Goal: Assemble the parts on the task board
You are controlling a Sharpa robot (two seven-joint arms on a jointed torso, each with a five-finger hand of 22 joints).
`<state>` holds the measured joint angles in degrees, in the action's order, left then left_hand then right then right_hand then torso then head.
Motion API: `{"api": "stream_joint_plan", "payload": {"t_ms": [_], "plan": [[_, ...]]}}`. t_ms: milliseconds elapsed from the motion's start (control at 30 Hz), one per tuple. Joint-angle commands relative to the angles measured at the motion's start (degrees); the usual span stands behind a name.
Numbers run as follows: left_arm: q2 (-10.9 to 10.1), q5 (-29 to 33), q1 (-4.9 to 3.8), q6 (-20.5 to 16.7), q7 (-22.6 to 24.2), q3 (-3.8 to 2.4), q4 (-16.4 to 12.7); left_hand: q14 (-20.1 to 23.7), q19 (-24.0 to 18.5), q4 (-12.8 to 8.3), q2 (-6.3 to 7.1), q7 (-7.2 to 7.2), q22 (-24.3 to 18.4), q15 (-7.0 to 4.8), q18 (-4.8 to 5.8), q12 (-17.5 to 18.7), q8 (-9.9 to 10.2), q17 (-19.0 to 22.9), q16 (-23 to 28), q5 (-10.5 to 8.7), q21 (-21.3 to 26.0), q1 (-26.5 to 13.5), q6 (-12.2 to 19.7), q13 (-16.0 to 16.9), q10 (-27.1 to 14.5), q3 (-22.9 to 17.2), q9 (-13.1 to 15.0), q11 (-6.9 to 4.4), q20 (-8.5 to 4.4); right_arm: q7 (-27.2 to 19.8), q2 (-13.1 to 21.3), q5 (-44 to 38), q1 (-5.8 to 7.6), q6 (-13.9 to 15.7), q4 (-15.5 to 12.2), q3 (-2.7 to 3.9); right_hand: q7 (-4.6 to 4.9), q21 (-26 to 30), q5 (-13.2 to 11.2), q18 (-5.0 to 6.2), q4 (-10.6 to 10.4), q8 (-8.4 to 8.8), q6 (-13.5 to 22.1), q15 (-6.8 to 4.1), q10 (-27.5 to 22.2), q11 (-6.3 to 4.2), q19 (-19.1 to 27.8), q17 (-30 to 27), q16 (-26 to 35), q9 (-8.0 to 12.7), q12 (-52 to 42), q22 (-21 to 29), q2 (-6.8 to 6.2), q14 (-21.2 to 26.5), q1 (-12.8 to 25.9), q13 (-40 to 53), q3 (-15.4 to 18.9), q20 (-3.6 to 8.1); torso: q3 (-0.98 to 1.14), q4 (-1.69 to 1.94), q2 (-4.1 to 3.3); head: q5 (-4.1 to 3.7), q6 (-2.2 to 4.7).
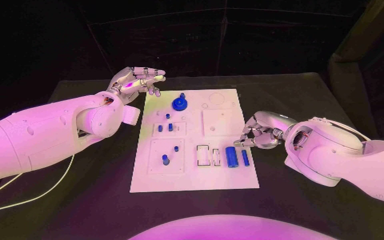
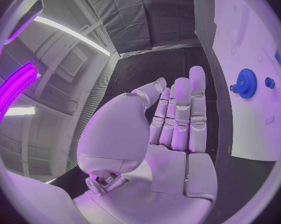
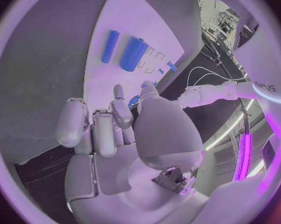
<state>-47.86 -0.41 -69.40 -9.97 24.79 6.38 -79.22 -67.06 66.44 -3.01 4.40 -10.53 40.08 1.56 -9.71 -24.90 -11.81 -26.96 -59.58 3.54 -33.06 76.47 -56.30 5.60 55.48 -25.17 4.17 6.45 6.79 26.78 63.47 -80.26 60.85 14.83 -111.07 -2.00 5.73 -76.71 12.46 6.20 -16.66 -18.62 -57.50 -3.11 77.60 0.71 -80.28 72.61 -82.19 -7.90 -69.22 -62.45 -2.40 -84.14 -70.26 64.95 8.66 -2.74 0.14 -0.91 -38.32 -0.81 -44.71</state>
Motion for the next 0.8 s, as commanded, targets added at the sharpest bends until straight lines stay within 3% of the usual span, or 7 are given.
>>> {"api": "stream_joint_plan", "payload": {"t_ms": [33, 300, 500, 800], "plan": [[-0.1, 0.1, -0.07, 0.7, 0.3, -0.01, -0.2, 0.4, -0.1, -0.3, -0.09, 0.06, -0.1, -0.09, -0.72, -0.3, -0.3, 0.1, 0.1, 0.18, 0.3, -0.2, 0.4, -0.1, -0.3, 0.0, -0.1, -0.04, 0.27, 2.7, -0.8, -4.2, -0.51, -2.8, 0.0, -0.08, -0.52, -0.3, -0.2, -1.2, 0.0, -0.56, 0.1, -0.42, 0.4, -0.1, -0.5, 0.2, -0.4, -0.2, -0.4, -0.2, -0.17, -3.0, 0.7, 0.4, 0.4, 0.2, 0.01, -0.08, -0.05, 0.07, -0.07], [-0.2, 0.1, -0.07, 0.8, 0.2, 0.01, -0.1, 0.4, -0.1, -0.3, -0.09, 0.06, -0.1, -0.09, -0.72, -0.3, -0.3, 0.1, 0.1, 0.18, 0.3, -0.2, 0.4, -0.1, -0.3, 0.0, -0.1, -0.04, 0.27, 2.6, -2.7, -6.5, -2.02, -5.1, 0.8, -0.17, -0.64, -0.6, 0.1, -1.31, 0.0, -1.51, 0.3, -0.49, 0.9, -0.19, -0.6, 0.9, -0.8, -0.8, -1.5, -0.8, -0.92, -3.1, 0.5, 2.0, 1.4, 0.27, -0.01, -0.03, -0.04, 0.04, -0.22], [-0.2, 0.1, -0.06, 0.8, 0.2, 0.01, 0.0, 0.4, -0.1, -0.3, -0.09, 0.06, -0.1, -0.09, -0.72, -0.3, -0.3, 0.1, 0.1, 0.18, 0.3, -0.2, 0.4, -0.1, -0.3, 0.0, -0.1, -0.04, 0.27, 3.3, -3.7, -7.3, -2.43, -6.1, 1.2, -0.19, -0.68, -0.7, 0.3, -1.34, 0.0, -1.99, 0.5, -0.52, 1.0, -0.23, -0.6, 1.2, -0.9, -1.1, -1.7, -1.0, -1.28, -3.1, 0.9, 2.4, 1.9, 0.31, 0.0, -0.14, -0.03, 0.07, -0.48], [-0.3, 0.1, -0.06, 0.9, 0.2, 0.02, -0.1, 0.4, -0.1, -0.3, -0.09, 0.06, -0.1, -0.09, -0.72, -0.3, -0.3, 0.1, 0.1, 0.18, 0.3, -0.2, 0.4, -0.1, -0.3, 0.0, -0.1, -0.04, 0.27, 4.7, -5.7, -8.0, -3.11, -7.8, 2.6, -0.19, -0.61, -0.9, 0.3, -1.4, -0.1, -2.41, 1.1, -0.48, 0.6, -0.16, -0.7, 1.5, -1.1, -1.5, -1.4, -1.3, -1.64, -3.2, 1.6, 2.3, 2.3, 0.29, -0.05, 0.06, -0.07, 0.21, -0.48]]}}
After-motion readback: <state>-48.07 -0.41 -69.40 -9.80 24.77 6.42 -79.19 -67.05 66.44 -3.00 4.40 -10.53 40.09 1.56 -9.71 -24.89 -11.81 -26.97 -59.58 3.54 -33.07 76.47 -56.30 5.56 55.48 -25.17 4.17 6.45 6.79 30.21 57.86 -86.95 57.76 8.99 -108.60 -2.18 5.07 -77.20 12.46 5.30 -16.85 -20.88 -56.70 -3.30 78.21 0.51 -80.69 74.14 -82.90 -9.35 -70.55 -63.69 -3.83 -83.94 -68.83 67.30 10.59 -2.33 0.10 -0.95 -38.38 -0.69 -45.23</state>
